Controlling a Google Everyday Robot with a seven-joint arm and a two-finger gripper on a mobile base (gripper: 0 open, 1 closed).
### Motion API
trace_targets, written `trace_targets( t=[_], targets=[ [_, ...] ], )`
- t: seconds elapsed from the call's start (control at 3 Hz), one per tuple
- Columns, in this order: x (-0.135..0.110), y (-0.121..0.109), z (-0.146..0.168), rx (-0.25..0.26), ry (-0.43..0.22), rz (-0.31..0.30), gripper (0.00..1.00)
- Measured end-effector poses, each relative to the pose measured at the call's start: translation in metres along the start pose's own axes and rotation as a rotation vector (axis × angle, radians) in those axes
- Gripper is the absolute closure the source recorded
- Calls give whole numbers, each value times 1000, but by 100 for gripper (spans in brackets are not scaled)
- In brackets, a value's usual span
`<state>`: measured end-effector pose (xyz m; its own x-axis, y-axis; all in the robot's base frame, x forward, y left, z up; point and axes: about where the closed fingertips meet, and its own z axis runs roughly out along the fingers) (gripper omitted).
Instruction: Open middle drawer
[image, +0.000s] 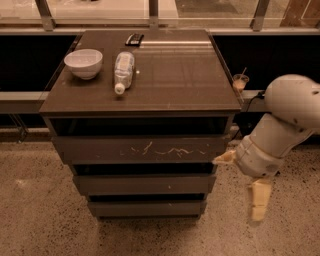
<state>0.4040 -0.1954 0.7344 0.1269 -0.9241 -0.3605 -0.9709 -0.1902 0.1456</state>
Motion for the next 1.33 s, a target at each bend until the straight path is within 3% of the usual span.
trace_targets(
  t=[0.33,0.67,1.0,1.33],
  targets=[
    [-14,-4,63,45,-163,-36,0],
    [-26,-33,88,181,-250,-146,0],
    [-28,-41,88,219,-242,-197,0],
    [6,-52,123,202,-216,-67,0]
  ],
)
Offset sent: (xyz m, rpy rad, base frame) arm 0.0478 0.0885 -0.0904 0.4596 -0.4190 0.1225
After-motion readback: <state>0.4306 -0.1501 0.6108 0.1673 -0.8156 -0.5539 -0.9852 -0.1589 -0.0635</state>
